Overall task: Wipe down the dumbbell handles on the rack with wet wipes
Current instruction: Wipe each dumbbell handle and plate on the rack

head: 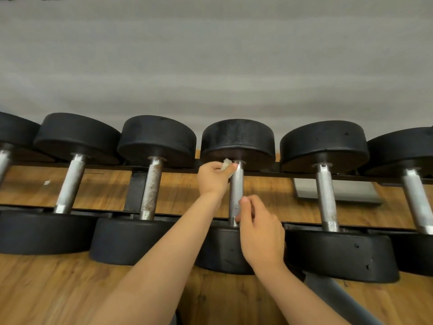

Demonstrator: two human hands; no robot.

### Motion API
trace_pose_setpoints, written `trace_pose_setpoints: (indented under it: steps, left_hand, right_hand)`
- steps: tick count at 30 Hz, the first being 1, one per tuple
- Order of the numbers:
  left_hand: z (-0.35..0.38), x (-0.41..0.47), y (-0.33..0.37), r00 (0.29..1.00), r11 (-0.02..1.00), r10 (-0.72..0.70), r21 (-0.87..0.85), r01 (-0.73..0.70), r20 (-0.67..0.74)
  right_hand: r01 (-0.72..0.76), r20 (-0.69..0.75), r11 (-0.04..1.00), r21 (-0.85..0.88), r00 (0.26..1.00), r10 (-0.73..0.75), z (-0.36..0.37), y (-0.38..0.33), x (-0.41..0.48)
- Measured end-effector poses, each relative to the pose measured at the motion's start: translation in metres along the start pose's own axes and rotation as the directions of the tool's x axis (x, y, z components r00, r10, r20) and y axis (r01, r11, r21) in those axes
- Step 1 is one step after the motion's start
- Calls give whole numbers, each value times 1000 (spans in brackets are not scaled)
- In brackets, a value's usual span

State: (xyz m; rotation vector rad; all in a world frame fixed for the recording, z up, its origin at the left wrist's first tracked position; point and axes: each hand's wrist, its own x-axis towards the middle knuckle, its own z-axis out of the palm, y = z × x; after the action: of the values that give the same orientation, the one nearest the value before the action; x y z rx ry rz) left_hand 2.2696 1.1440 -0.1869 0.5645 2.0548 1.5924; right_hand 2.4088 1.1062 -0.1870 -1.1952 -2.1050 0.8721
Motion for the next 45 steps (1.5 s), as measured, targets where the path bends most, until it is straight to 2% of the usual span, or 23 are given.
trace_pose_setpoints:
  steps: [3,7,12,16,19,25,27,29,32,34,36,40,42,45]
  left_hand:
    - [0,-4,5,995,999,-4,38,0,103]
    - [-8,-3,9,959,963,-188,-152,223,212]
    - [-6,-5,-6,977,994,-47,-90,67,206]
    - [0,2,-9,973,991,-80,-89,101,214]
    - [4,4,-8,978,995,-62,-59,75,199]
    - [5,7,-5,992,979,69,185,-87,103]
    - [3,7,-7,992,974,102,193,-115,78]
    - [3,6,-6,992,977,71,195,-90,103]
    - [6,6,-4,967,986,-76,163,37,244]
    - [6,6,-2,949,985,-144,137,109,280]
    - [7,7,-4,962,987,-153,91,135,226]
    - [8,5,-4,986,981,-168,-92,169,21]
    - [7,6,-6,985,979,-169,-113,171,26]
    - [5,6,-4,978,978,-168,-102,180,120]
  right_hand:
    - [11,-3,1000,-22,1000,-11,0,0,0]
    - [9,-3,999,-31,1000,-9,3,2,1]
    - [-5,-2,1000,-25,1000,5,2,1,1]
    - [-6,4,1000,-5,1000,6,1,0,1]
    - [-12,13,1000,3,1000,12,1,0,1]
    - [-14,18,1000,18,1000,13,1,1,1]
    - [-8,17,1000,20,1000,7,1,1,1]
    - [-5,14,1000,20,1000,5,0,1,1]
    - [-7,18,1000,12,1000,7,0,1,2]
    - [-5,19,1000,14,1000,5,0,1,2]
    - [-4,21,1000,16,1000,4,0,1,2]
    - [-3,23,1000,8,1000,3,0,1,2]
    - [-2,17,1000,4,1000,2,0,1,1]
    - [-6,7,1000,14,1000,6,0,1,1]
